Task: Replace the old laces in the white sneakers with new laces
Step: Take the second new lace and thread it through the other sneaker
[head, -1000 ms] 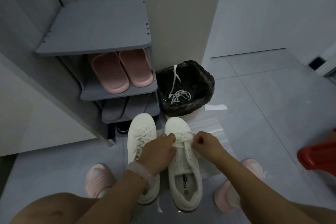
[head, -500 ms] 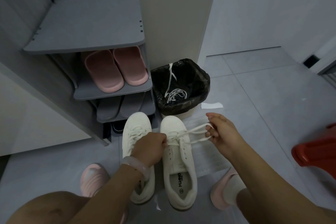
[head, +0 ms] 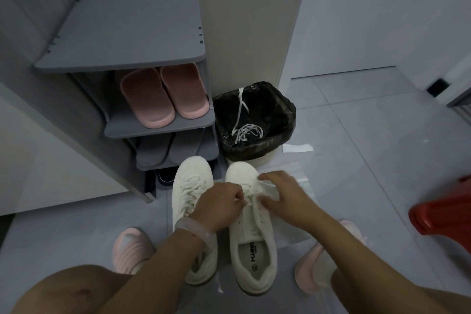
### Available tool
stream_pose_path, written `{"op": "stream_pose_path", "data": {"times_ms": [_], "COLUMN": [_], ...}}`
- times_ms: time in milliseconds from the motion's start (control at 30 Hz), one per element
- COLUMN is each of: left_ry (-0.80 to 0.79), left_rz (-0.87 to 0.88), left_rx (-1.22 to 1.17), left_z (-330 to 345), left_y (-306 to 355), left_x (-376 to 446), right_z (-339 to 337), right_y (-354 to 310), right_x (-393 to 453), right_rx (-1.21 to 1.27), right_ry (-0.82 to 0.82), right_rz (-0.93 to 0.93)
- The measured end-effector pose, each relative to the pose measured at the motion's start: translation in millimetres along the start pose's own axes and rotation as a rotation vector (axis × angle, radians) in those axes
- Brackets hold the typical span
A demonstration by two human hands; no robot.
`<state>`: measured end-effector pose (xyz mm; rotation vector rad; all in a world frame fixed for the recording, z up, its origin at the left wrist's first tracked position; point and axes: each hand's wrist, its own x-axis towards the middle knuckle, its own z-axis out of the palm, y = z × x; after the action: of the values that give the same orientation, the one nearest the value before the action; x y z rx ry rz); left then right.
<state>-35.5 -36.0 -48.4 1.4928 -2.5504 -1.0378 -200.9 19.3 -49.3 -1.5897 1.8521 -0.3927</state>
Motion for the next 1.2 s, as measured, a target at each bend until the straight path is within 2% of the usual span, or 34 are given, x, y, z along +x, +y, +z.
{"op": "stream_pose_path", "data": {"times_ms": [67,200,267,367,433,500,600,667,733,833,900,967,1067,1200], "left_ry": [-0.012,-0.171,-0.315,-0.423,-0.457,-0.424,-0.314,-0.229,-0.122,0.022,-0.031,-0.103,-0.078,-0.016], "left_rz": [0.008,0.072,0.204,0.466,0.49,0.337,-0.059,-0.203,-0.224,-0.118,-0.062,-0.038,-0.02,0.005], "left_rx": [-0.053,-0.339,-0.559,-0.859,-0.938,-0.762,-0.097,0.237,0.248,0.138,0.166,0.207,0.238,0.246], "left_z": [-2,-35,-73,-125,-139,-135,-105,-79,-59,-36,-21,-9,-5,-6], "left_y": [2,16,22,18,10,8,1,-9,-10,5,12,13,11,15], "left_x": [0,-6,-19,-47,-54,-49,-30,-21,-16,-11,-10,-11,-11,-11], "right_z": [15,20,20,20,18,14,10,12,17,25,25,17,7,12], "right_y": [-6,-2,-3,-7,-7,-6,-1,1,-5,-12,-13,-11,-8,-6], "right_x": [0,4,5,4,3,3,3,4,3,5,7,9,11,11], "right_rx": [0.038,0.013,0.008,0.034,0.082,0.192,0.276,0.188,0.126,-0.07,-0.155,-0.117,-0.119,-0.231], "right_ry": [-0.115,-0.154,-0.172,-0.164,-0.168,-0.111,0.069,0.04,0.012,0.051,0.039,-0.056,-0.181,-0.125], "right_rz": [-0.081,-0.002,0.014,0.009,0.004,0.053,0.23,0.208,0.131,0.035,-0.005,-0.044,-0.111,-0.185]}}
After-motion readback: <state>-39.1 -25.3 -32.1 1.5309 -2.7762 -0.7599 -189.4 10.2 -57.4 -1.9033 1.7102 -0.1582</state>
